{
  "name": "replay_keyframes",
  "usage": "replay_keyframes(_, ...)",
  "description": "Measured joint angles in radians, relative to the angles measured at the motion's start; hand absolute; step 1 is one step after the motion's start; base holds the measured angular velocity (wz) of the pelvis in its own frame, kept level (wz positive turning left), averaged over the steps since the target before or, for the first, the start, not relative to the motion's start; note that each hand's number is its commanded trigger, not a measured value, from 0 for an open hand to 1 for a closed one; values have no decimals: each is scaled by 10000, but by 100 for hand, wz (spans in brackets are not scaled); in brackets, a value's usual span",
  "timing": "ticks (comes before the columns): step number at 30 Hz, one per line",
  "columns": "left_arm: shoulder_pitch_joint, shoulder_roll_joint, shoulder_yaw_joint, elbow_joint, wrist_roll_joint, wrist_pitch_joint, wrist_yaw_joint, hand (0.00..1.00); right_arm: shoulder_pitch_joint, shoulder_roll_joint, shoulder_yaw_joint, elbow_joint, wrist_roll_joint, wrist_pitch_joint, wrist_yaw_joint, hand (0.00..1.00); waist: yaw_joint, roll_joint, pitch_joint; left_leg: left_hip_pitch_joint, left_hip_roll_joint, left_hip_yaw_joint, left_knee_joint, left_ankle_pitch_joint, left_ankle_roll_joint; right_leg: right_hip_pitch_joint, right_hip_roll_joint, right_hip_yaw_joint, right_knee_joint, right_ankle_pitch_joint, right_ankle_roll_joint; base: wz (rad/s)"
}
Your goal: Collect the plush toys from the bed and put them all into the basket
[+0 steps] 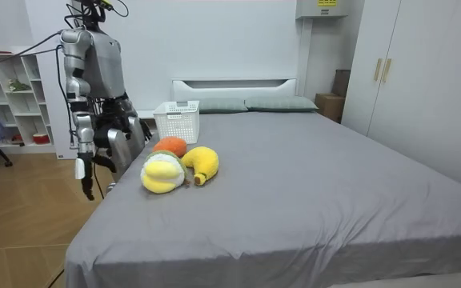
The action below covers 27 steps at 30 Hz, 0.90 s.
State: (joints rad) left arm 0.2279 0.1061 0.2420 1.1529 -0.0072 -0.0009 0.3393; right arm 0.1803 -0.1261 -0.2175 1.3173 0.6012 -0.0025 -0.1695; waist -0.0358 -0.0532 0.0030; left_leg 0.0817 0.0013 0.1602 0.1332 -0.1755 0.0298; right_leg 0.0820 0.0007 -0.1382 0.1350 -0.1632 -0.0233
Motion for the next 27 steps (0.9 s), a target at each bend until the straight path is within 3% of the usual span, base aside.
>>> replay_keyframes(5,416,297,300,-369,378,-1,62,0,237,-335,-1218,-620,117,101,-773,0,-208,-156,-20,59,7,70,23,1,1,2,-7,29,86,-26,-9,-4)
replay_keyframes(11,370,446,287,-359,774,-12,50,0,-287,-926,-1504,-1604,117,41,-1786,0,-151,-393,1,153,14,147,29,2,5,-32,-2,176,188,-38,-18,-6)
replay_keyframes(14,418,484,268,-334,778,-66,31,0,-750,-1140,-1493,-1773,-163,-192,-2207,0,-57,-441,-6,158,14,178,20,4,5,-55,21,256,186,-17,-15,-3)
replay_keyframes(19,394,510,112,-347,888,-96,37,0,-966,-1155,-1241,-2930,-964,-332,-2712,0,147,-436,-8,83,12,238,-39,2,1,-157,28,264,157,-12,-13,-2)
replay_keyframes(22,374,520,35,-372,897,-98,25,0,-1022,-1153,-1082,-3900,-1588,-330,-2798,0,153,-433,31,63,0,245,-49,2,1,-151,30,266,169,-4,-5,0)
replay_keyframes(25,362,519,29,-412,935,-97,13,0,-1016,-1157,-931,-4884,-2012,-412,-2942,0,231,-404,14,14,14,253,-43,2,1,-192,33,267,160,-4,-4,-1)
replay_keyframes(27,374,521,-239,-510,977,-55,-1,0,-994,-1154,-372,-6099,-2167,-406,-3032,0,223,-373,36,-68,21,286,-16,2,1,-315,21,228,173,1,-6,-7)
